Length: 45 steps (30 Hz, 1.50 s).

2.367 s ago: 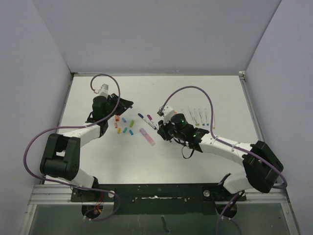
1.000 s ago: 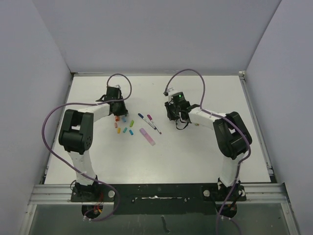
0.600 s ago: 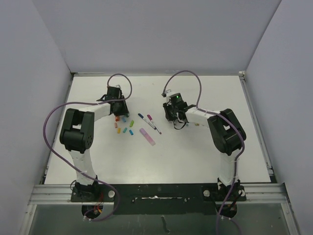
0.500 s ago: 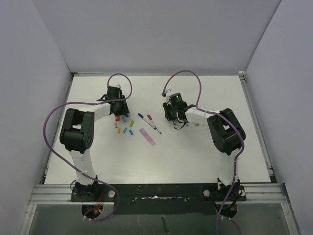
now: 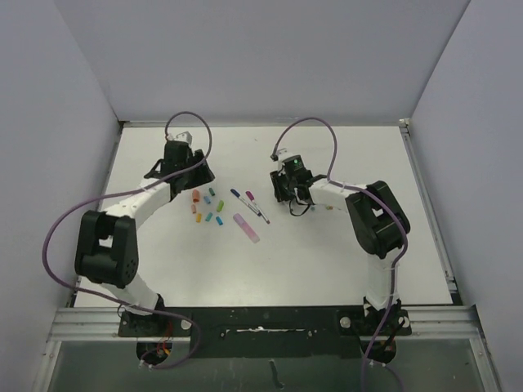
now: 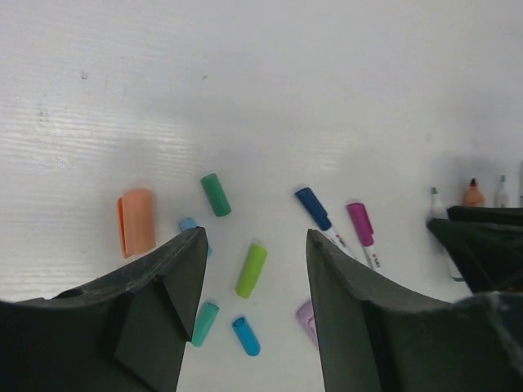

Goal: Open the pen caps

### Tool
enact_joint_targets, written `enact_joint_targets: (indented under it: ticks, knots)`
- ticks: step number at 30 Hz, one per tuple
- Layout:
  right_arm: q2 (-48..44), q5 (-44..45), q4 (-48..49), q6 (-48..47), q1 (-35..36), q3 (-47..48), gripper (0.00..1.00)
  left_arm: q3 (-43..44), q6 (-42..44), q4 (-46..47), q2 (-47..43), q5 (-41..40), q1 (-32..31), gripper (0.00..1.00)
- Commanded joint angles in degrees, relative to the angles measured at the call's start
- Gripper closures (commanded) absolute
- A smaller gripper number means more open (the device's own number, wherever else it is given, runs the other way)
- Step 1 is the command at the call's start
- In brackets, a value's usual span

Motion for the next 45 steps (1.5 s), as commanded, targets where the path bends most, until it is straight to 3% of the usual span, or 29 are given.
enact_joint_targets:
  ticks: [1, 3, 9, 14, 18, 22, 27, 45]
  knots:
    - [1.23, 1.04, 0.9, 0.78, 0.21, 1.42, 0.67, -3.37, -1.83, 5.32, -11.62, 1.17, 0.04, 0.48]
    - [1.02, 1.13, 0.94, 0.82, 0.37, 1.43, 0.66, -6.37, -3.0, 7.16, -15.4, 2.23, -0.03, 0.46]
    - [-2.48, 1.6, 3.48, -0.82, 0.76, 0.07, 0.5, -15.39, -6.57, 12.82, -25.56, 3.62, -0.41, 0.31]
    - [-7.96, 1.76, 6.58, -3.12, 1.68, -2.61, 0.38, -20.17, -7.96, 16.19, -29.6, 4.95, -0.34, 0.04]
    - [-11.05, 1.87, 5.11, -4.87, 3.67, -3.35, 0.32, -20.45, -8.56, 16.76, -29.75, 6.88, -0.43, 0.02]
    - [-13.15, 1.83, 2.83, -6.06, 6.17, -4.0, 0.2, -21.37, -9.84, 18.25, -29.94, 7.89, -0.35, 0.02]
    - [-13.58, 2.54, 0.77, -5.95, 8.98, -4.62, 0.2, -22.55, -10.29, 18.76, -30.39, 8.04, -0.34, 0.02]
    - [-10.24, 4.0, -6.09, -4.67, 12.36, -5.24, 0.4, -24.11, -11.32, 19.73, -31.37, 7.7, -0.04, 0.02]
